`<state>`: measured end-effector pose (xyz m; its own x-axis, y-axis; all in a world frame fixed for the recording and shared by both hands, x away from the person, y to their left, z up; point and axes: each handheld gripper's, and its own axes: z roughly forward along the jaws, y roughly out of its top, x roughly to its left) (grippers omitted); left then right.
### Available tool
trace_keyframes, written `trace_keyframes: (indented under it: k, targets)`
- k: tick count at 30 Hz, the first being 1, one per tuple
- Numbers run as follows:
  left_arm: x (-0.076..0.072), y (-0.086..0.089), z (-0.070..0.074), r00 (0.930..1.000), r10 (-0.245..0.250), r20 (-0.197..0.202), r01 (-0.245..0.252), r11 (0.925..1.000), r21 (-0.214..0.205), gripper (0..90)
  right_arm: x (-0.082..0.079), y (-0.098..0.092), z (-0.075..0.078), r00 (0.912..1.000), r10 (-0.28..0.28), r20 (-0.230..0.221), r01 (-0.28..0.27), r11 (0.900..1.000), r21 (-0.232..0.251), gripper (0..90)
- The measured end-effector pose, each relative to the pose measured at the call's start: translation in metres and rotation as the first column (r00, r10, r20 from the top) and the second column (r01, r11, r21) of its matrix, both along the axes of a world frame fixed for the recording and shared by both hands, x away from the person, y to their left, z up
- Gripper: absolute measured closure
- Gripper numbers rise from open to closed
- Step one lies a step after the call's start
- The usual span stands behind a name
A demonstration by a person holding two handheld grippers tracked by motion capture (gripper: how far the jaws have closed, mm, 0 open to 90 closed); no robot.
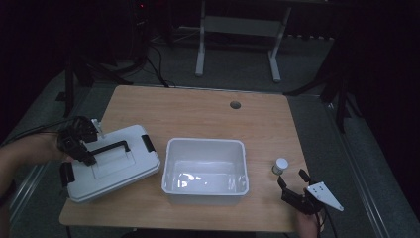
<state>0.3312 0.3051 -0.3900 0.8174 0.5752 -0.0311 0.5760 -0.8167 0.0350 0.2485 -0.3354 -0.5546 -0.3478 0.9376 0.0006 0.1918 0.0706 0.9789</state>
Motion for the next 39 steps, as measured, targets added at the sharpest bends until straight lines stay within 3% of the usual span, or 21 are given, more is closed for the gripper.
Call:
trace_keyframes:
  k: [8,19,26,31,39]
  targets:
    - [0.014,0.0,-0.038,0.9993,0.025,-0.03,-0.024,0.9997,0.004,83.6,0.0,0.0,0.0,1.0,0.0,0.0,0.0,1.0,-0.002,13.9]
    - [0.021,-0.004,-0.076,0.9973,0.018,-0.071,-0.017,0.9997,0.018,83.5,0.0,0.0,0.0,1.0,0.002,0.0,-0.002,1.0,0.001,13.9]
    - [0.021,-0.005,-0.09,0.9973,0.009,-0.073,-0.009,1.0,0.001,83.3,0.0,0.0,0.0,1.0,0.005,-0.001,-0.005,1.0,-0.001,14.1]
    - [0.021,-0.006,-0.1,0.9951,0.008,-0.098,-0.007,0.9999,0.008,83.2,0.001,0.0,0.0,1.0,0.007,-0.006,-0.007,1.0,-0.004,14.1]
    - [0.022,-0.005,-0.102,0.9965,0.0,-0.084,-0.002,0.9998,-0.022,81.2,0.001,0.0,0.0,0.9999,0.008,-0.006,-0.008,1.0,-0.004,14.1]
